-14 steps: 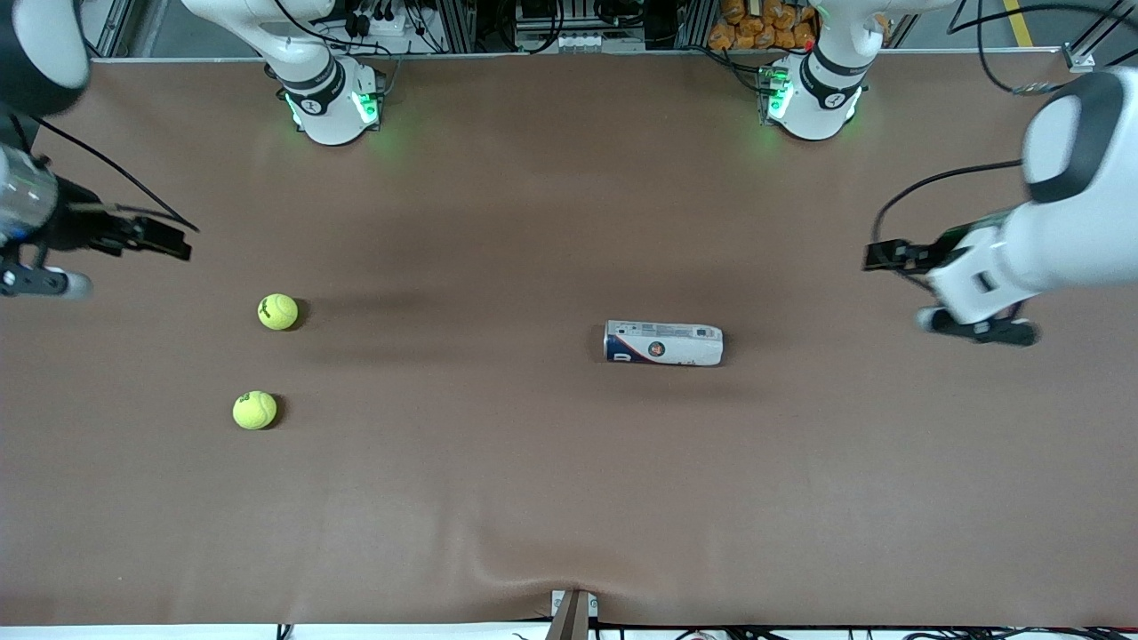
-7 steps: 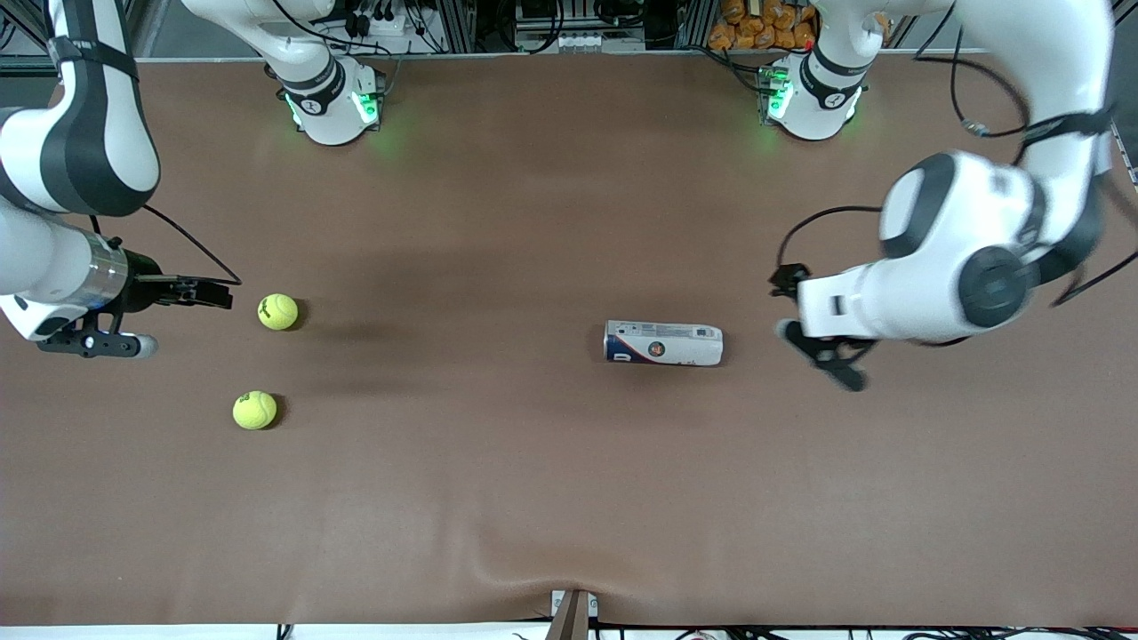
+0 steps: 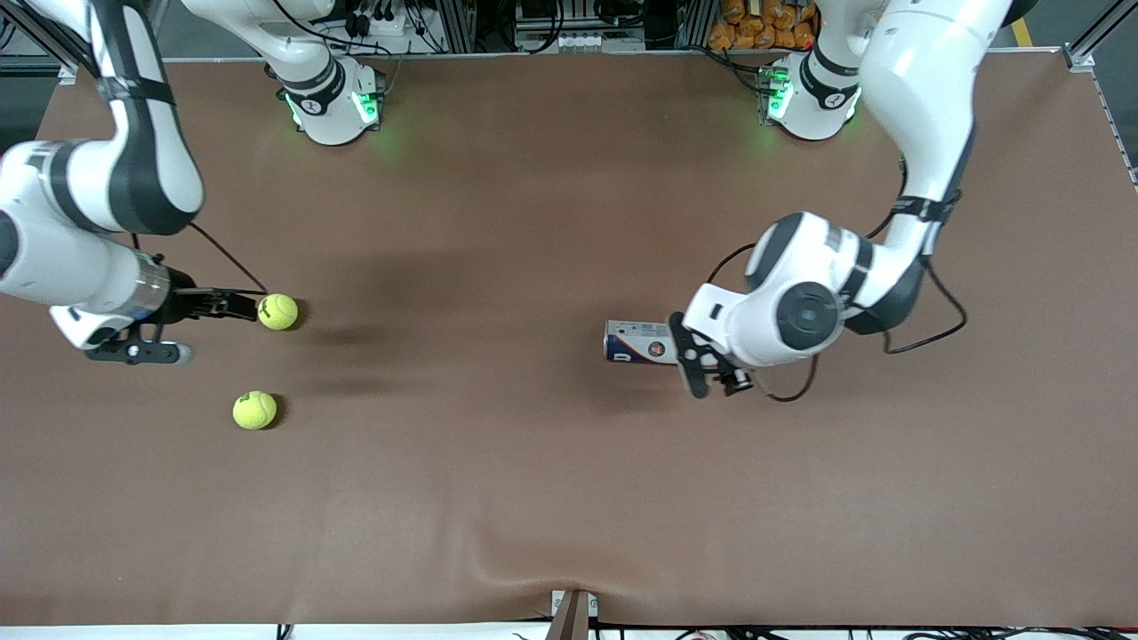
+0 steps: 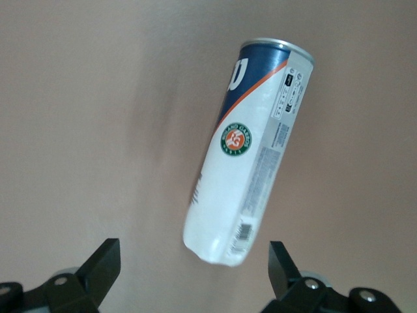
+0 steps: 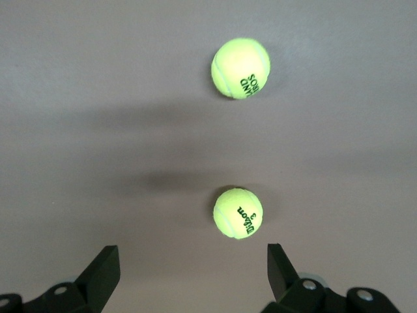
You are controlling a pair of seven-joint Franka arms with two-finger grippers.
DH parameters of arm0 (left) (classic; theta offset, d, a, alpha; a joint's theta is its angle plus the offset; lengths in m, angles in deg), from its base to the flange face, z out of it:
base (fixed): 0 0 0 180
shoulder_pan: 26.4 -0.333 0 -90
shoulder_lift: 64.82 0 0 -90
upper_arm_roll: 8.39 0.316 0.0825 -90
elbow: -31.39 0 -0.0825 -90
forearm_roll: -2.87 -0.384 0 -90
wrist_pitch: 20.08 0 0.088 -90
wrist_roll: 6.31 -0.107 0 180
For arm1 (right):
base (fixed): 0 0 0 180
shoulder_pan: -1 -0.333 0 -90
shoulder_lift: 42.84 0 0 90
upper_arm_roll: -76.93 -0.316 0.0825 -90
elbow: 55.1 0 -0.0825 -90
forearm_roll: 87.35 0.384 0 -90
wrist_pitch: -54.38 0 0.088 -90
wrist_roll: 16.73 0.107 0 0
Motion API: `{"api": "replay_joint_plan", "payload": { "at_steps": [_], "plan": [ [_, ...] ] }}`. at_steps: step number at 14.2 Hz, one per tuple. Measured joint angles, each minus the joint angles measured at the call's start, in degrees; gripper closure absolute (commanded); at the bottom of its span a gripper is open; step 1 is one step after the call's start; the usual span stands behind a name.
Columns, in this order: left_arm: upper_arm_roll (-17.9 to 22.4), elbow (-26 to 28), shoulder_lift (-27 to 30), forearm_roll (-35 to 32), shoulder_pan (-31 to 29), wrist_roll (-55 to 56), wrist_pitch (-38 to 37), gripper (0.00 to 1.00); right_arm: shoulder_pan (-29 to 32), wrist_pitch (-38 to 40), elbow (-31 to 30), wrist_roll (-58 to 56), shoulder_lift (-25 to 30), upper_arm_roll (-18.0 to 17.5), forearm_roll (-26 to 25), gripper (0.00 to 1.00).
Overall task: Insert tennis ball vertically with right arm
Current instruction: 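Reach the left gripper to the can while the right gripper reaches the balls, then grasp the can with the left gripper while the right gripper grasps a ball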
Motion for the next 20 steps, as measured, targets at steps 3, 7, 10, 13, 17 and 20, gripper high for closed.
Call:
{"api": "replay_joint_plan", "payload": {
  "at_steps": [3, 7, 10, 13, 17, 20],
  "plan": [
    [-0.02, 1.39, -1.76, -1.89, 3.28, -1.43, 3.74, 0.00, -0.12, -2.28, -1.36, -0.20, 0.35, 0.00, -0.01, 0.00],
    [0.15, 6.04, -2.98, -2.28, 3.40, -3.97, 8.81, 0.00, -0.22, -8.01, -2.58, -0.35, -0.70, 0.00, -0.88, 0.00],
    [0.31, 8.39, -3.08, -3.04, 3.04, -6.72, 11.98, 0.00, -0.26, -11.18, -2.42, -0.42, -3.17, 0.00, -2.12, 0.00],
    [0.25, 11.16, -3.12, -3.12, 3.24, -7.33, 18.24, 0.00, -0.25, -11.75, 0.37, -0.43, -6.13, 0.00, -4.21, 0.00],
    [0.11, 14.11, -3.50, -3.12, 4.19, -7.33, 22.87, 0.00, -0.19, -11.78, 6.56, -2.12, -12.05, 0.16, -5.30, 0.00],
    [0.11, 14.31, -3.54, -4.01, 4.19, -7.40, 23.09, 0.32, 0.60, -11.81, 11.47, -4.81, -17.16, 0.37, -5.32, 0.00]
  ]
}}
